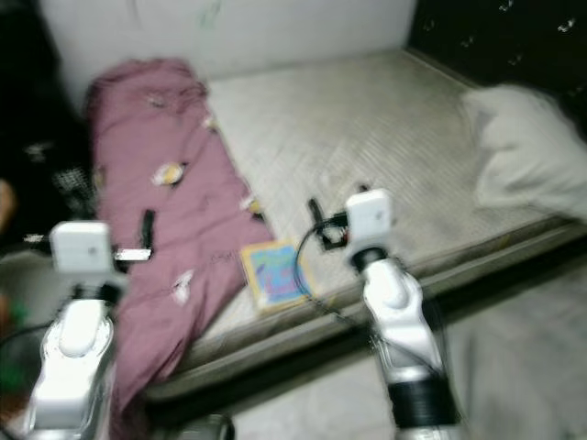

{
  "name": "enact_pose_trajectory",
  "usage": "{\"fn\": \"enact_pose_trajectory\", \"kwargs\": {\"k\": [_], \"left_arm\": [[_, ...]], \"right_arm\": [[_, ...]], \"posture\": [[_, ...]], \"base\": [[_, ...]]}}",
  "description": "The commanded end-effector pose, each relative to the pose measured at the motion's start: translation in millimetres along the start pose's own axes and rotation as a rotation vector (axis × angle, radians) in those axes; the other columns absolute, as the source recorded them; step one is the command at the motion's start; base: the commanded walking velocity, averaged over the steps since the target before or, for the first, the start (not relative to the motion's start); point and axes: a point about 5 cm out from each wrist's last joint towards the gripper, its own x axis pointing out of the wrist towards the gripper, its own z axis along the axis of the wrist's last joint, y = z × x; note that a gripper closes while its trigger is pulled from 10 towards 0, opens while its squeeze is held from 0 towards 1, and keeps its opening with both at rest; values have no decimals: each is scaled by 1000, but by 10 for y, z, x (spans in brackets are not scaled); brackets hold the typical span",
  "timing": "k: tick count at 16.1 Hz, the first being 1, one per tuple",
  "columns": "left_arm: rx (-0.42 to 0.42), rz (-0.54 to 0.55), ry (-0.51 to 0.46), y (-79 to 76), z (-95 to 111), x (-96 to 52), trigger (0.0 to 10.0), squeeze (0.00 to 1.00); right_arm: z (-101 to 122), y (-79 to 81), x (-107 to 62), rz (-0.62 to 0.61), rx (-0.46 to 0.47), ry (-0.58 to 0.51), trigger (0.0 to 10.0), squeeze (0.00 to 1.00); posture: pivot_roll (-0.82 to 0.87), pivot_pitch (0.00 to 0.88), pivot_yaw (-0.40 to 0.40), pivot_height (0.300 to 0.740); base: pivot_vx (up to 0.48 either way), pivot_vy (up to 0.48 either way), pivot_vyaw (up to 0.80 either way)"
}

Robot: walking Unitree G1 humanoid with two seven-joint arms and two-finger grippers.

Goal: Clean up the room

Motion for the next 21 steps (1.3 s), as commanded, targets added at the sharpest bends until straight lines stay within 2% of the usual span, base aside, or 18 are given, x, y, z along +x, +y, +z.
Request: {"fn": "enact_pose_trajectory", "kwargs": {"k": [1, 2, 4, 6, 10, 11, 14, 16, 19, 21], "left_arm": [[-6, 40, 51, 116, -113, -25, 10000, 0], [-28, 23, 67, 87, -158, -8, 10000, 0], [-28, -7, 41, 28, -101, 64, 10000, 0], [-33, 0, 25, 34, -58, 108, 10000, 0], [-32, -33, 26, 55, -64, 58, 10000, 0], [-28, -39, 23, 55, -59, 58, 10000, 0], [-30, -65, 7, 42, -34, 23, 10000, 0], [-33, -68, 15, 42, -58, -2, 10000, 0], [-34, -73, 16, 29, -54, 11, 10000, 0], [-45, -79, 9, 21, -44, 32, 10000, 0]], "right_arm": [[-20, 96, 25, 17, 22, -4, 10000, 0], [-50, 136, 48, 15, 37, 3, 10000, 0], [-22, 155, 90, 12, 38, -8, 10000, 0], [-18, 134, 98, 0, 33, -17, 10000, 0], [-15, 136, 108, -8, 35, -21, 10000, 0], [-14, 121, 115, -18, 39, -19, 10000, 0], [-25, -78, 76, -143, 11, -3, 10000, 0], [-91, -132, 13, -157, 44, 32, 10000, 0], [-117, -137, 4, -150, 102, 53, 10000, 0], [-103, -128, 14, -146, 88, 56, 10000, 0]], "posture": [[54, 0, -15, 740], [55, 0, -21, 740], [65, 0, -29, 740], [77, 0, -37, 740], [82, 0, -39, 740], [82, 0, -38, 740], [78, 0, -36, 740], [74, 0, -37, 740], [67, 0, -36, 740], [68, 0, -36, 740]], "base": [[0, 0, 625], [0, 0, 619], [0, 0, 622], [0, 0, 800], [0, 0, 800], [0, 0, 0], [0, 0, 0], [122, 0, 0], [255, 0, 0], [277, 0, 0]]}}
